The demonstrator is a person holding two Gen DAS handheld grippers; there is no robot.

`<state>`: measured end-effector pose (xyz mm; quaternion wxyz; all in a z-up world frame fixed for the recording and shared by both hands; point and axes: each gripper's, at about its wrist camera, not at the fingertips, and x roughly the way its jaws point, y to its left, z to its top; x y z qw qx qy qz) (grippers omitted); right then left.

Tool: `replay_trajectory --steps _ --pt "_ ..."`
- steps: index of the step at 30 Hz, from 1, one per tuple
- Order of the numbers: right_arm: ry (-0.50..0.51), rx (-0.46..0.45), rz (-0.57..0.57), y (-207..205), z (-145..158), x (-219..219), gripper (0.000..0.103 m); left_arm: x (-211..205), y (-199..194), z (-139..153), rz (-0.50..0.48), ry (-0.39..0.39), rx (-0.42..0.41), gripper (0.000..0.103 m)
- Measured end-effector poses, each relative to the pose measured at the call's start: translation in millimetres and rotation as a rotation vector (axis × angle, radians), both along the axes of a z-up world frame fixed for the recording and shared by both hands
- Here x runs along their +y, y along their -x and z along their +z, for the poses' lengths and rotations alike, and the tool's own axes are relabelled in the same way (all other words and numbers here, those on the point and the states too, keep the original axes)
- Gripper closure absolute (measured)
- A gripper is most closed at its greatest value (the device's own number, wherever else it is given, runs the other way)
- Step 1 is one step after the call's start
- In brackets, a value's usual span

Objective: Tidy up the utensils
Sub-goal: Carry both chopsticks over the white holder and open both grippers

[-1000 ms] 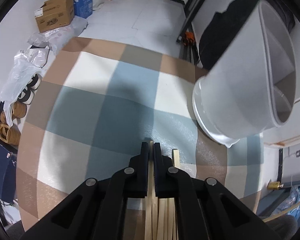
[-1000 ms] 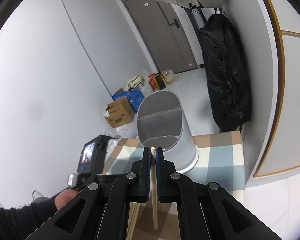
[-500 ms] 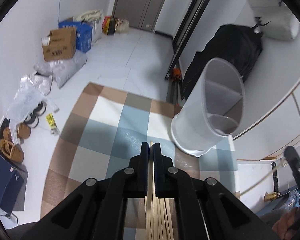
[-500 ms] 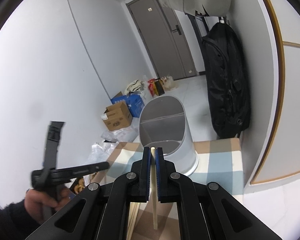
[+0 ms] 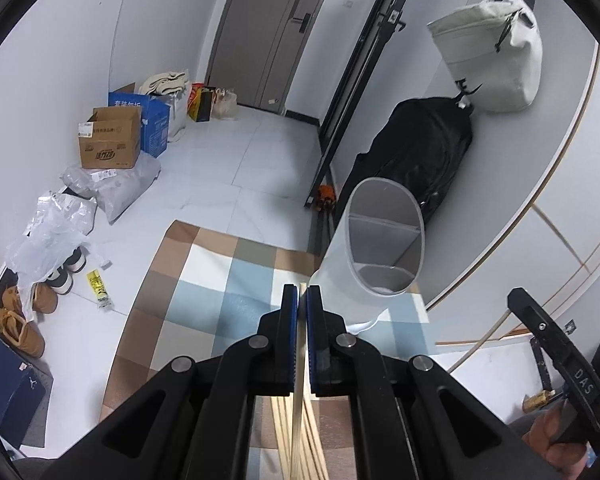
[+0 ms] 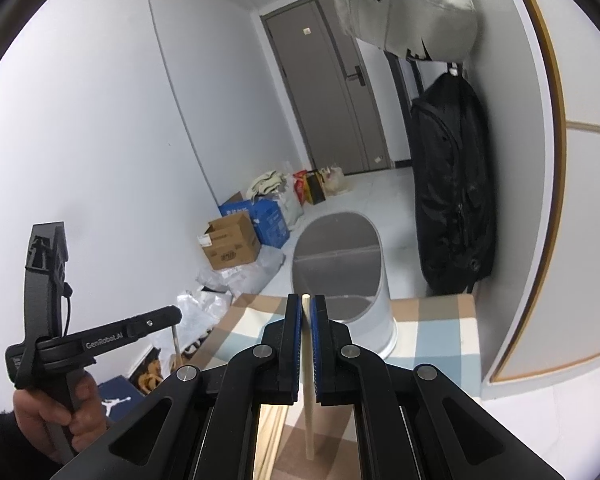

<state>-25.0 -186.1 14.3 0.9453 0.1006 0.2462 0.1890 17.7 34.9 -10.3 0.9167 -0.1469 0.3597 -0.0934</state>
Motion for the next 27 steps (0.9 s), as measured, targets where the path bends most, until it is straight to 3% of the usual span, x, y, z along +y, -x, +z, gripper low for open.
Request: replay_trajectory --steps 11,19,27 --pt "-0.035 -0.064 -0.008 -16.2 50.6 -9.0 0.099 -5.1 -12.2 54.5 -0.024 0.057 -0.178 0.103" --pt "-0.017 -0.124 -0.013 -56.5 94.7 -12.9 0.099 -14.5 -50.5 102.0 -0.036 0.085 -0.305 0.103" --pt "-0.001 -0.181 -0.016 -106.6 126.0 -9.9 0.099 -29.9 -95.2 120.2 -0.04 0.066 -0.358 0.103"
